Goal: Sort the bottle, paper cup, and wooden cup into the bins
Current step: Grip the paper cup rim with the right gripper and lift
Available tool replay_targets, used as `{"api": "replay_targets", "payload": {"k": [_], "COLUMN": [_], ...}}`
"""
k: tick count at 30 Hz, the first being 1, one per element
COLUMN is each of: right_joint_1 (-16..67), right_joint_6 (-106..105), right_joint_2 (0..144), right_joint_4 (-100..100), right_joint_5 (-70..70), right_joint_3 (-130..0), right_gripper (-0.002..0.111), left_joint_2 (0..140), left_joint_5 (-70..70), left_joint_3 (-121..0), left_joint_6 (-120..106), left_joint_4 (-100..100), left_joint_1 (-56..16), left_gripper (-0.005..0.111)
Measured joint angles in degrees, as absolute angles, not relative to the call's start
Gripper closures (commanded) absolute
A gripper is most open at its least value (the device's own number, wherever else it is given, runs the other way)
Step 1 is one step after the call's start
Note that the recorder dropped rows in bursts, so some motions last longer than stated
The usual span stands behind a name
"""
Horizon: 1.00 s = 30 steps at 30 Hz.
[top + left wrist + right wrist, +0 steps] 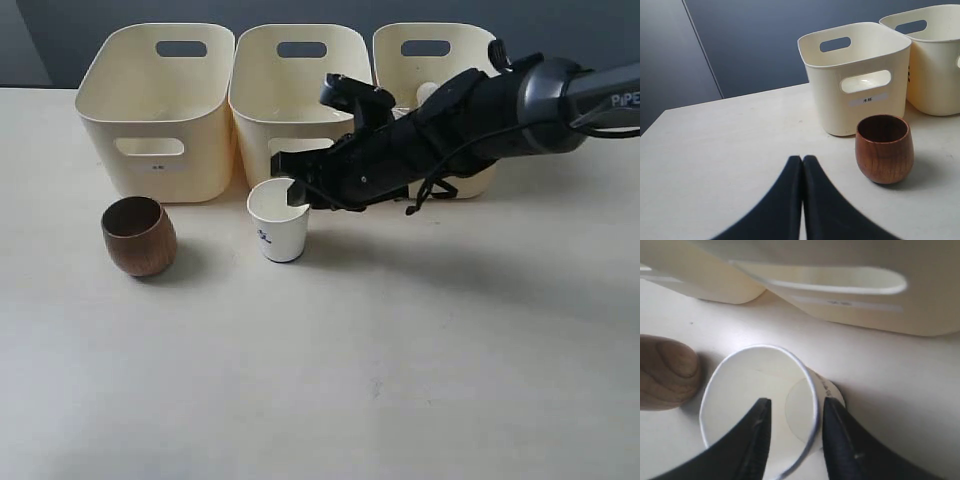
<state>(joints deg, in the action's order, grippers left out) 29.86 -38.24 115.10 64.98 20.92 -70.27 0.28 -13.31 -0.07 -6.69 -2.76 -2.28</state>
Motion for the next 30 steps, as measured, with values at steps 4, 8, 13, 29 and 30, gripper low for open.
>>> {"api": "replay_targets", "payload": {"k": [4, 8, 13, 29, 30], "right_joint_1": [31.54, 31.55, 31.55, 31.55, 31.55], "right_joint_6": [-38.36, -37.86, -37.71, -37.31, -37.31], "right_joint_2": [116.7, 117.47, 117.93, 119.87, 119.87], "right_joint_4": [64.87, 64.87, 64.87, 60.55, 60.4], "right_joint_5": [21.03, 20.88, 21.02, 28.53, 29.79], "right_joint_3": [-72.02, -73.44, -73.82, -76.03, -76.51], "right_gripper": [0.074, 0.074, 0.074, 0.109, 0.109], "left_joint_2": [0.28, 0.28, 0.28, 0.28, 0.28], "left_joint_5": [-13.31, -13.31, -13.31, -13.31, -13.31], "left_joint_3": [-0.07, -0.07, -0.07, -0.07, -0.07], "left_joint_6": [-6.69, -6.69, -6.69, -6.69, -6.69], "left_joint_4": [-2.76, -2.76, -2.76, -2.76, -2.76], "left_joint_1": [-2.28, -2.28, -2.28, -2.28, -2.28], "left_gripper": [0.107, 0.107, 0.107, 0.107, 0.107]}}
